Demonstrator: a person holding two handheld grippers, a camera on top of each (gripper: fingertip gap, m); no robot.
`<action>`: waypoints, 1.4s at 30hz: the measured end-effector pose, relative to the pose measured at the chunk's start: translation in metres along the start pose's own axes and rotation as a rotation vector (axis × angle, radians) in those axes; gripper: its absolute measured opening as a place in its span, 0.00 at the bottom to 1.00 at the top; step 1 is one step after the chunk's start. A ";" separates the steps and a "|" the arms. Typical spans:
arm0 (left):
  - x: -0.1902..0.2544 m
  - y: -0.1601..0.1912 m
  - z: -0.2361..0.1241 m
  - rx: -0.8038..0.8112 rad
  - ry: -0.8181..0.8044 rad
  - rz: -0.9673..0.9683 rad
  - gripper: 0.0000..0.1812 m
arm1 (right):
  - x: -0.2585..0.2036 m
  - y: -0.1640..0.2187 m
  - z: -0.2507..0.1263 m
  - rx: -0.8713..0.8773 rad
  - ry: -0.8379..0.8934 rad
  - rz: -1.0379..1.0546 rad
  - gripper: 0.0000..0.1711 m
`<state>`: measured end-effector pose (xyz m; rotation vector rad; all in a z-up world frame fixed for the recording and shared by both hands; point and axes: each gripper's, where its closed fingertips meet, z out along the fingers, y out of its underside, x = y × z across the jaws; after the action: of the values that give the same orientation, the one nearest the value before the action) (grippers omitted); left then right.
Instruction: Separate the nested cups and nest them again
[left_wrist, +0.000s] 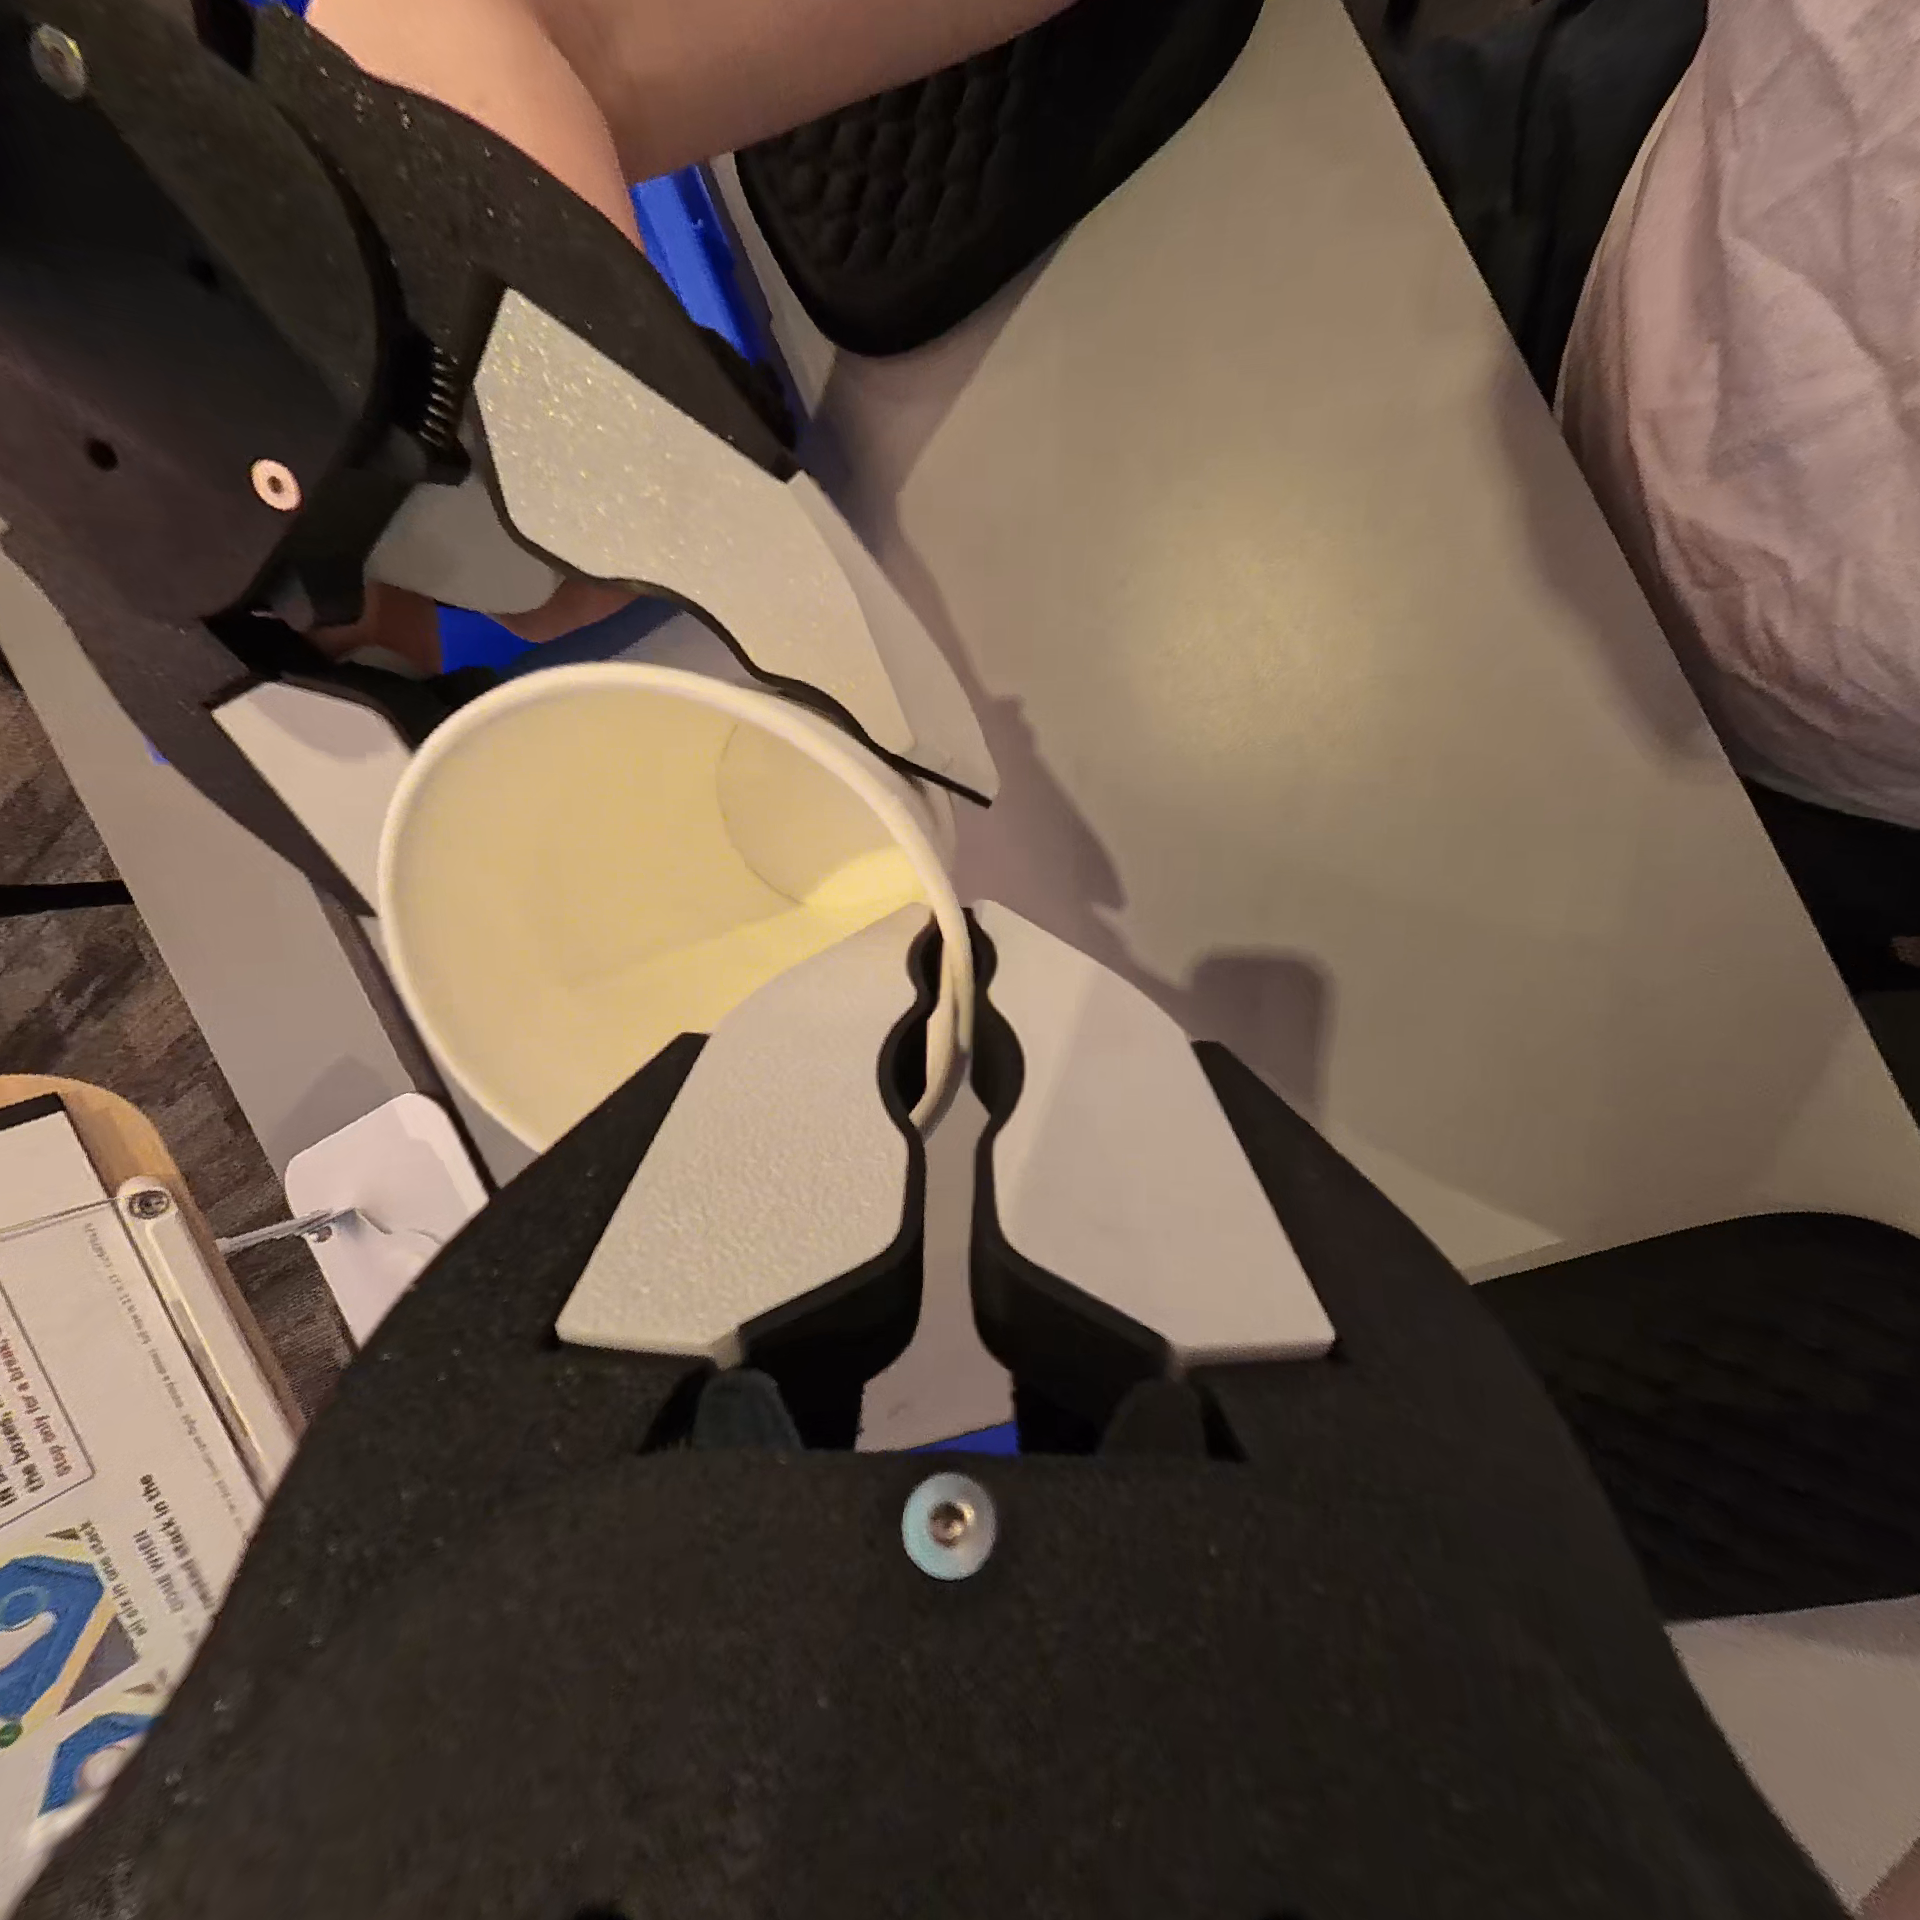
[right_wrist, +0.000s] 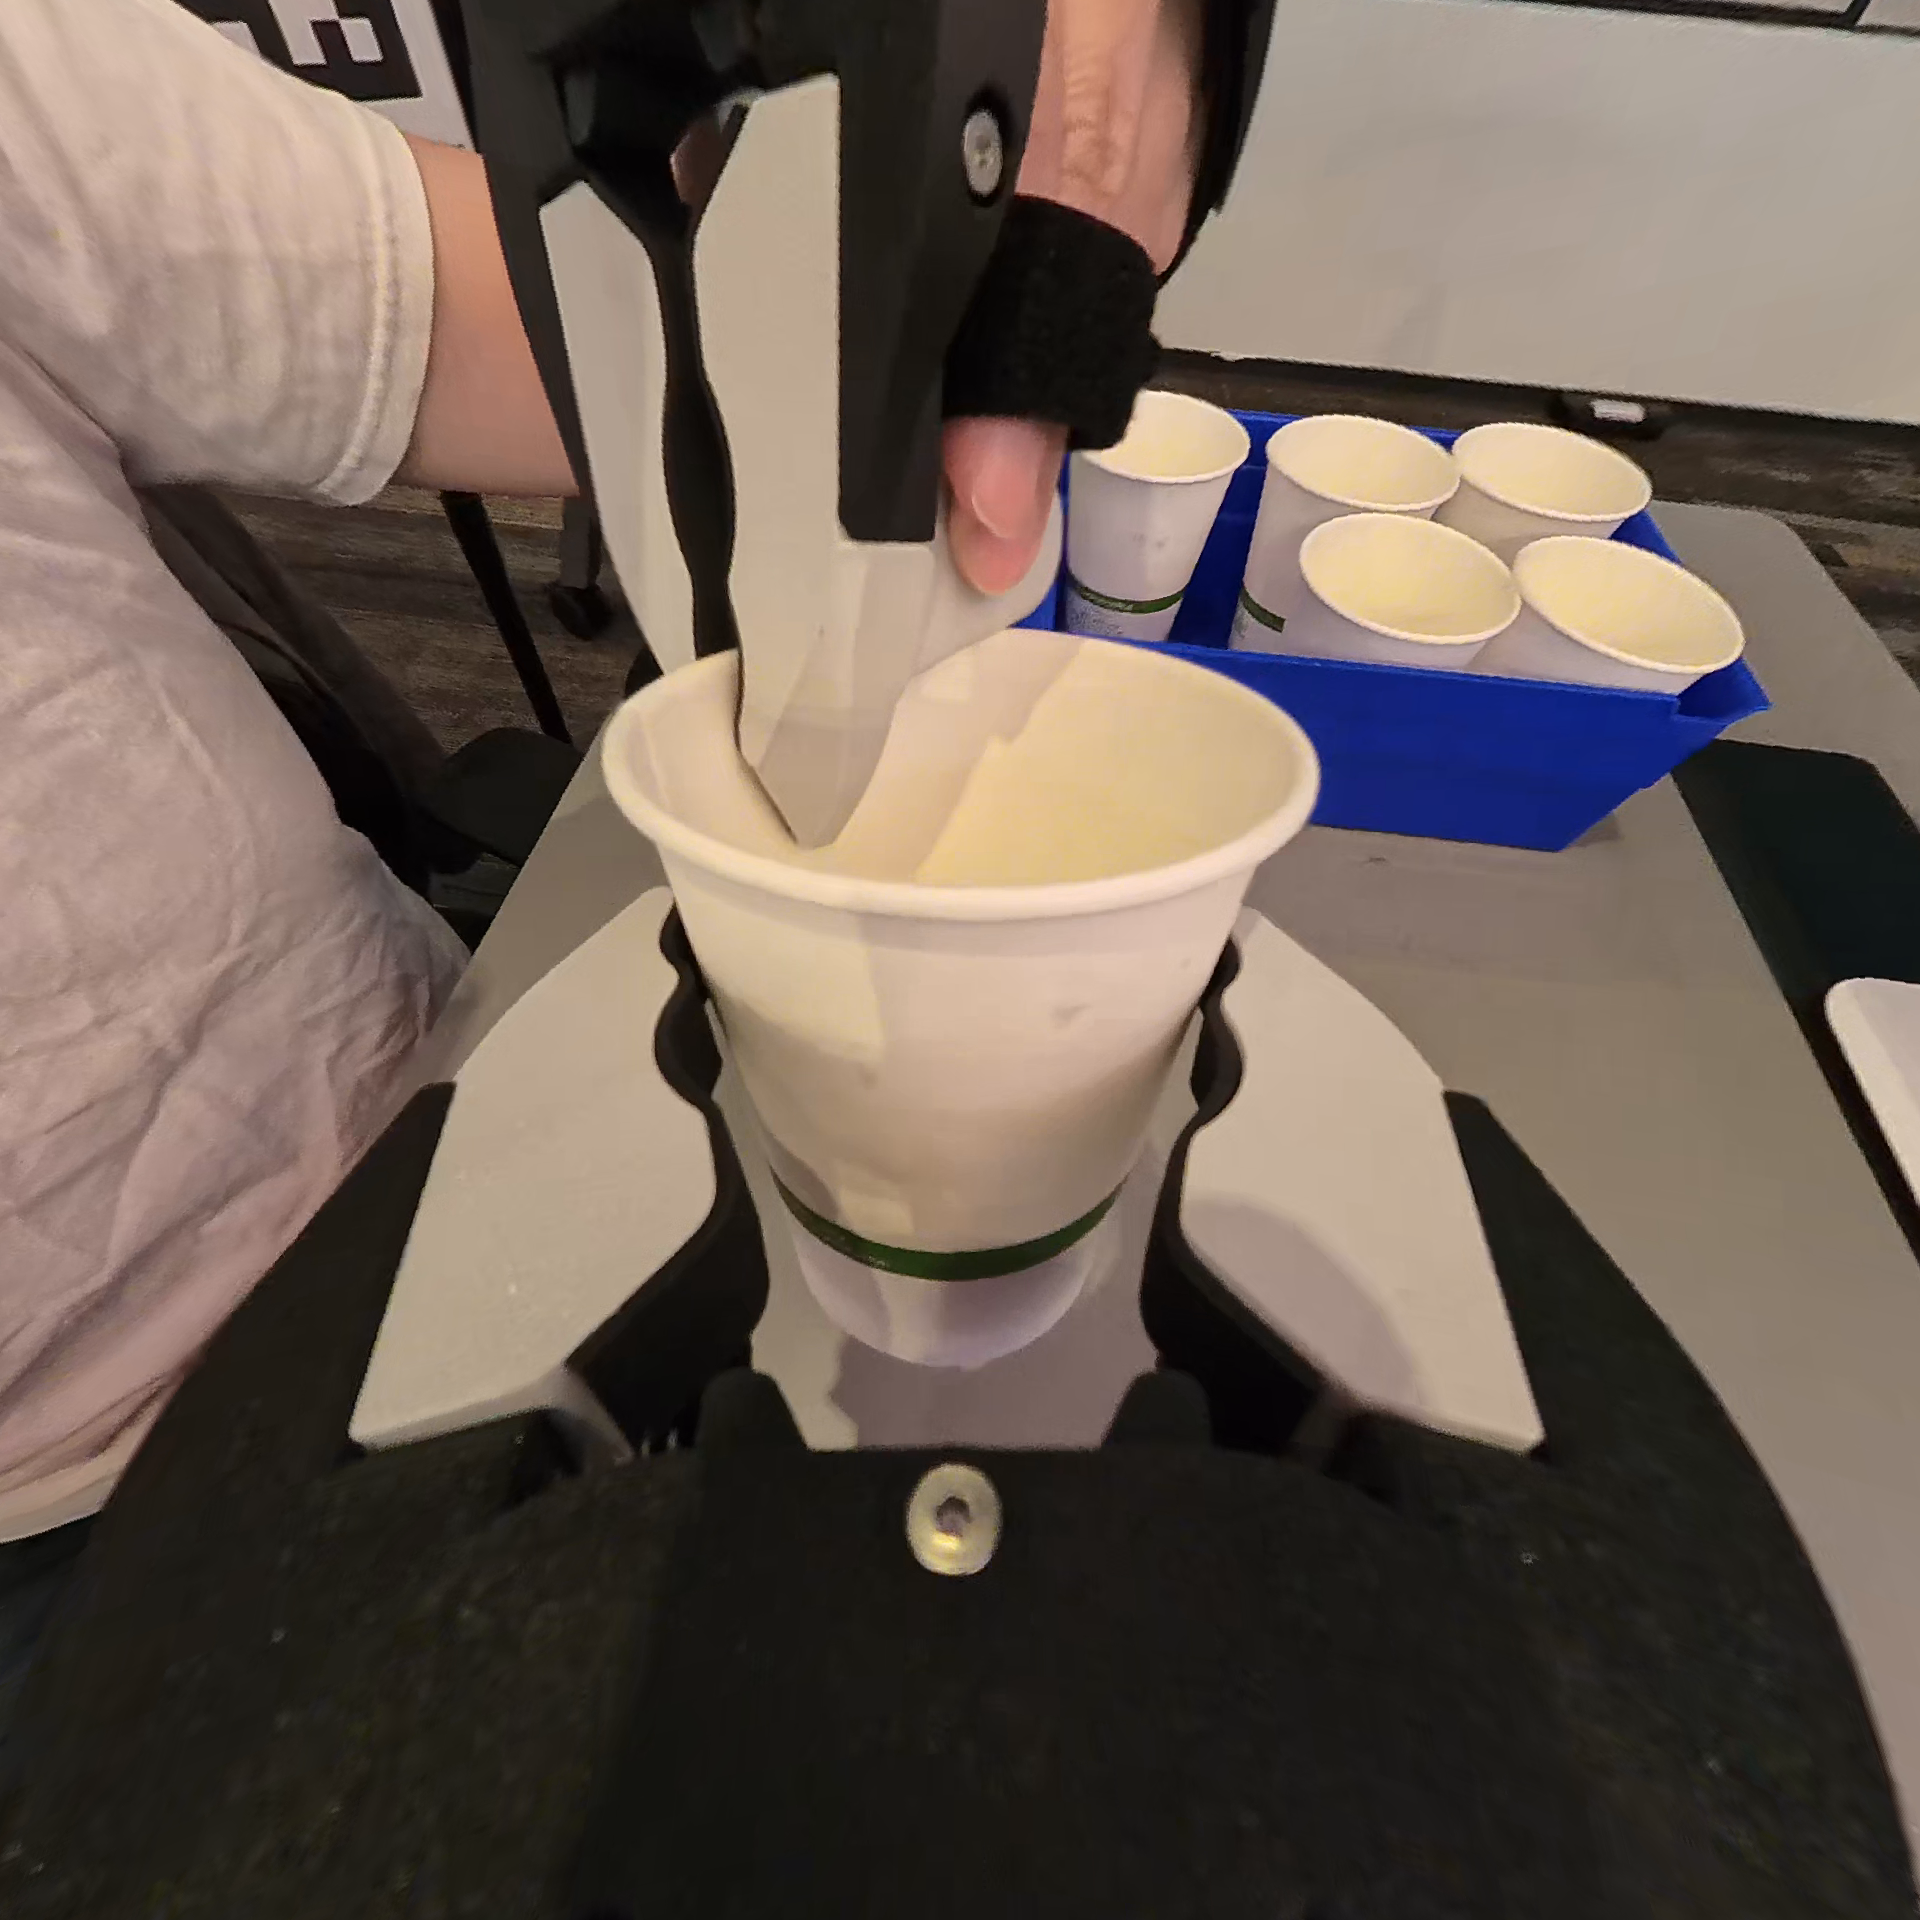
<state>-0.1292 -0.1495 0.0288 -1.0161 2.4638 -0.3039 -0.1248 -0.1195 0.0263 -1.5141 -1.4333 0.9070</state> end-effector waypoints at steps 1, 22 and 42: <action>-0.003 0.000 -0.001 0.010 -0.024 -0.012 0.04 | -0.001 0.001 0.001 -0.003 -0.012 0.010 0.53; 0.061 0.095 -0.086 0.436 -0.632 -0.588 0.18 | 0.156 0.163 -0.278 0.057 1.027 0.513 0.53; 0.064 0.117 -0.115 0.525 -0.740 -0.684 0.14 | 0.158 0.238 -0.239 -0.126 0.913 0.537 0.54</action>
<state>-0.2968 -0.1094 0.0656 -1.3727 1.2421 -0.6115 0.2000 0.0176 -0.0941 -2.0703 -0.4310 0.2976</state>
